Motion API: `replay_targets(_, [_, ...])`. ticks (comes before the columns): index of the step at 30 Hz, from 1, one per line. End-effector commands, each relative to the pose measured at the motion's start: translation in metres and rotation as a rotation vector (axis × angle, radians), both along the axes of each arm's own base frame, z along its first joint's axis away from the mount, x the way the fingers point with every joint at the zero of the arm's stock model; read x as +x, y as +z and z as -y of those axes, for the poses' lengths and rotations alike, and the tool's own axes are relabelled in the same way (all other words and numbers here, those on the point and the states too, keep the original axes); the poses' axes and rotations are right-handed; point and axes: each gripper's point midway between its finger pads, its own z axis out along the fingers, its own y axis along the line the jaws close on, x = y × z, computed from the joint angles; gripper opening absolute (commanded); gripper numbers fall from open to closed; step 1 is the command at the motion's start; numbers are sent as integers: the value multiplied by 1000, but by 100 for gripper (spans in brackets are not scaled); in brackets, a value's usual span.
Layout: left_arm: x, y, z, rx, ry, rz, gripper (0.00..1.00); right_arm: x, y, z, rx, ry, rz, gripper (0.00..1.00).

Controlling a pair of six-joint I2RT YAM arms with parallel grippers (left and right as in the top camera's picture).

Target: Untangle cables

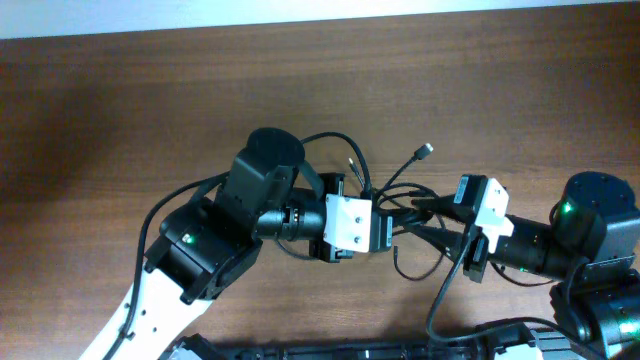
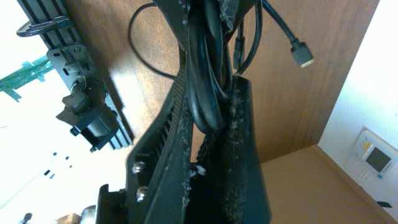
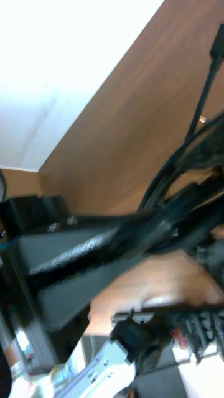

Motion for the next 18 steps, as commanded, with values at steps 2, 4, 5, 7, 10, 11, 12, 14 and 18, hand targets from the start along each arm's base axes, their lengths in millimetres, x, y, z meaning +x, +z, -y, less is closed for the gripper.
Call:
replay_targets(2, [-9, 16, 3, -48, -64, 28, 0, -1, 1, -1, 6, 10, 5, 4])
replay_targets(4, [-8, 18, 3, -53, -61, 37, 0, -1, 1, -1, 6, 10, 3, 4])
replay_targets(5, [-7, 19, 4, -56, -60, 41, 11, -1, 1, -1, 5, 8, 4, 4])
replay_targets(7, [-1, 18, 3, -46, -28, 58, 25, 2, 0, 1, 7, -18, -12, 4])
replay_targets(10, [17, 14, 0, -16, 93, 31, 96, 22, -5, 14, 16, -181, -101, 4])
replay_targets(11, [34, 13, -3, -6, 220, -10, 99, 33, -9, 24, 16, -283, -146, 4])
replay_targets(12, [50, 12, -8, -3, 334, -43, 99, 39, -12, 31, 18, -344, -170, 4])
replay_targets(14, [84, 11, -26, -15, 613, -123, 99, 47, -15, 41, 27, -436, -206, 4])
replay_targets(18, [129, 9, -73, -152, 1124, -337, 99, 59, -1, 47, 105, -512, -209, 4])
